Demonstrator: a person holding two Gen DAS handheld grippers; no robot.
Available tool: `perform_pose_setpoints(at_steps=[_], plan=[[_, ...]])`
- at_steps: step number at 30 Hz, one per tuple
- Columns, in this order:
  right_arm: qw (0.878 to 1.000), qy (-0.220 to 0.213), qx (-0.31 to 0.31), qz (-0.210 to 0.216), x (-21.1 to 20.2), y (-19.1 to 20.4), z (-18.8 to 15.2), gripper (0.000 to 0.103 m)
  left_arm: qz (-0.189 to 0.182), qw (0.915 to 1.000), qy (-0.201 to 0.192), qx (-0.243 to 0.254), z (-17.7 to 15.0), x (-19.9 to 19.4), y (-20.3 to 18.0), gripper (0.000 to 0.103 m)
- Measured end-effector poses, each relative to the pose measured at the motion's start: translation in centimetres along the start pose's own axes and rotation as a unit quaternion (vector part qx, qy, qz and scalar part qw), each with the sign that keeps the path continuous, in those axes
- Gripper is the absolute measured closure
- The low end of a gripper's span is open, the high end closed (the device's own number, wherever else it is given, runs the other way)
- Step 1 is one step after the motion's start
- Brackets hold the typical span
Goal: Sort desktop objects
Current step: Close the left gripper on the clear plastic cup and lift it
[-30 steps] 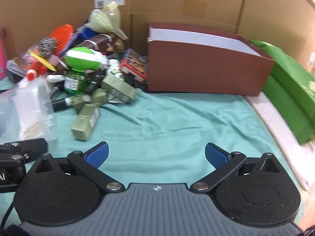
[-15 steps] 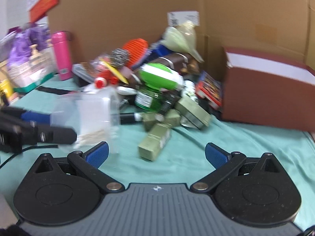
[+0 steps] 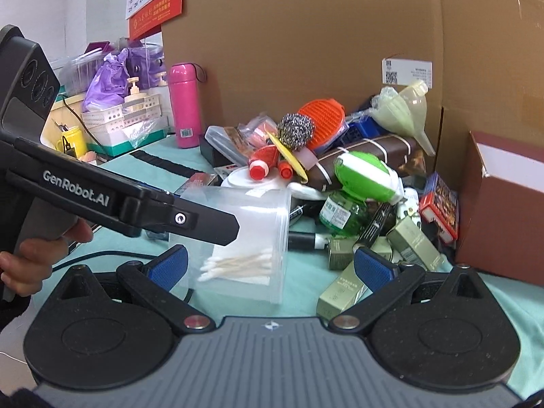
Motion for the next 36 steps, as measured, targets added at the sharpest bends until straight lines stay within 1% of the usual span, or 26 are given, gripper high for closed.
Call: perform_pose_setpoints(at_steps=[2, 4, 5, 6, 8, 11, 16, 21, 25, 29, 33, 36], plan=[[1.000, 0.018, 0.000, -0.022, 0.9, -0.6, -0.4, 0.002, 0.000, 1.0000, 0.005, 0.007, -0.1, 0.7, -0.3, 0.014], [0.999, 0.024, 0.008, -0.026, 1.3, -1.1, -0.7, 0.004, 0.007, 0.9998, 0.018, 0.010, -0.3, 1.6, -0.3, 0.023], [0.999, 0.027, 0.013, -0.022, 1.4, -1.2, -0.8, 0.013, 0.006, 0.9997, 0.024, 0.009, -0.4, 2.0, -0.2, 0.030], [0.999, 0.030, 0.016, -0.015, 1.5, -1.2, -0.8, 0.023, 0.002, 0.9996, 0.028, 0.007, -0.4, 2.3, -0.2, 0.033], [0.999, 0.028, 0.017, -0.003, 1.8, -1.0, -0.7, 0.024, -0.011, 0.9993, 0.036, 0.001, -0.5, 2.7, -0.2, 0.034], [1.000, 0.022, 0.009, -0.001, 2.0, -0.8, -0.4, 0.024, -0.003, 0.9990, 0.044, 0.006, -0.5, 3.1, -0.3, 0.033], [1.000, 0.002, -0.014, 0.008, 2.1, -0.2, 0.3, 0.024, 0.007, 0.9993, 0.034, 0.010, 0.1, 2.7, -0.4, 0.033], [0.999, -0.008, -0.010, 0.029, 3.1, -0.1, 0.9, 0.025, 0.003, 0.9996, 0.026, 0.009, 0.9, 3.2, -0.1, 0.027], [0.999, -0.010, 0.001, 0.032, 3.5, -0.2, 1.2, 0.028, 0.007, 0.9996, 0.024, 0.015, 1.2, 3.3, -0.2, 0.027], [0.999, -0.011, 0.031, 0.037, 2.7, -0.8, 1.2, 0.037, 0.021, 0.9992, 0.022, 0.023, 1.2, 2.8, -1.2, 0.031], [0.999, -0.026, 0.030, 0.034, 1.1, -0.9, 1.2, 0.037, 0.025, 0.9989, 0.008, 0.039, 1.6, 1.4, -2.7, 0.032], [0.998, -0.051, 0.024, 0.031, -0.8, -0.9, 1.8, 0.037, 0.022, 0.9982, -0.010, 0.055, 2.6, 0.2, -4.3, 0.032]])
Point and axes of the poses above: each gripper's, at about its wrist camera, not at the fingertips, and x roughly the way its jaws point, y to its left, z to its top, the point moved 5 cm from there along x, roughly the way its jaws point, and after that the axes turned 5 degrees about x, right-handed, at the moved point
